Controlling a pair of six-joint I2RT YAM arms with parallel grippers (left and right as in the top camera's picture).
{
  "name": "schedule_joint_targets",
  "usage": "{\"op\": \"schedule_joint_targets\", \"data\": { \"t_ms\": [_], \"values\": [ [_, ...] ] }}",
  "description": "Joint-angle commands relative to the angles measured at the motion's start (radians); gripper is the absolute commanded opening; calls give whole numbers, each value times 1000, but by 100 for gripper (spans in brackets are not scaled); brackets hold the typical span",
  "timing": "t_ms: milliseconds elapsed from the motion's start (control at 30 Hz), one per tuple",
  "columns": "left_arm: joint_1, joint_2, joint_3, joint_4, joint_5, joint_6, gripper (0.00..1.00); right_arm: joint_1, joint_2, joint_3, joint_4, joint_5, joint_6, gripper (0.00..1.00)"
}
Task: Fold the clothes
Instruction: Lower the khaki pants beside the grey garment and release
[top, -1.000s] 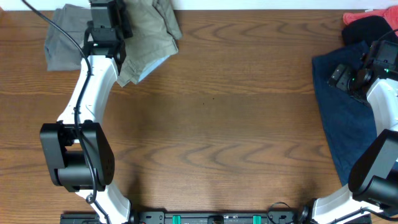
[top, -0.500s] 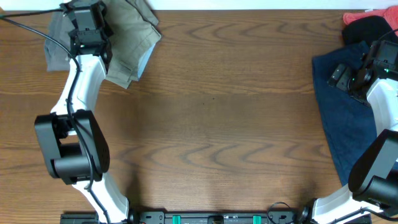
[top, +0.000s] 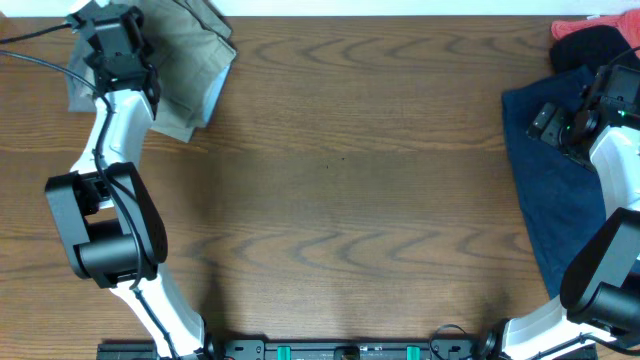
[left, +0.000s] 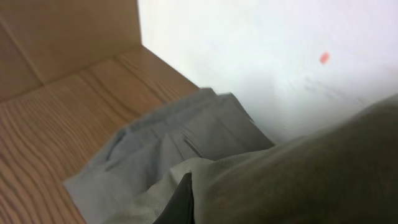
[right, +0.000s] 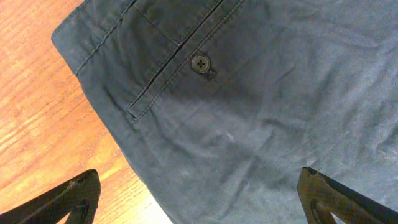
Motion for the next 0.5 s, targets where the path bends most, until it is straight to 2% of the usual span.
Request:
{"op": "schedule_joint_targets", "data": {
  "t_ms": [0, 67, 133, 200, 267, 300, 333, 467],
  "values": [
    [26, -9, 26, 32, -45, -9, 6, -2, -23, 10, -1, 6, -10, 99],
    [29, -6, 26, 33, -45, -9, 12, -2, -23, 10, -1, 6, -10, 99],
    [30, 3, 26, 34, -45, -9, 34, -2, -23, 10, -1, 6, -10, 99],
    [30, 17, 26, 33, -45, -8, 40, -2, -23, 10, -1, 6, -10, 99],
    [31, 33, 26, 32, -45, -8, 54, -2, -23, 10, -1, 6, -10, 99],
    [31, 41, 26, 32, -45, -8, 65, -2, -23, 10, -1, 6, -10, 99],
    [32, 50, 26, 32, -45, -6, 71, -2, -23, 10, -1, 6, -10, 99],
    [32, 55, 26, 25, -45, 44, 71, -2, -23, 10, -1, 6, -10, 99]
  ]
}}
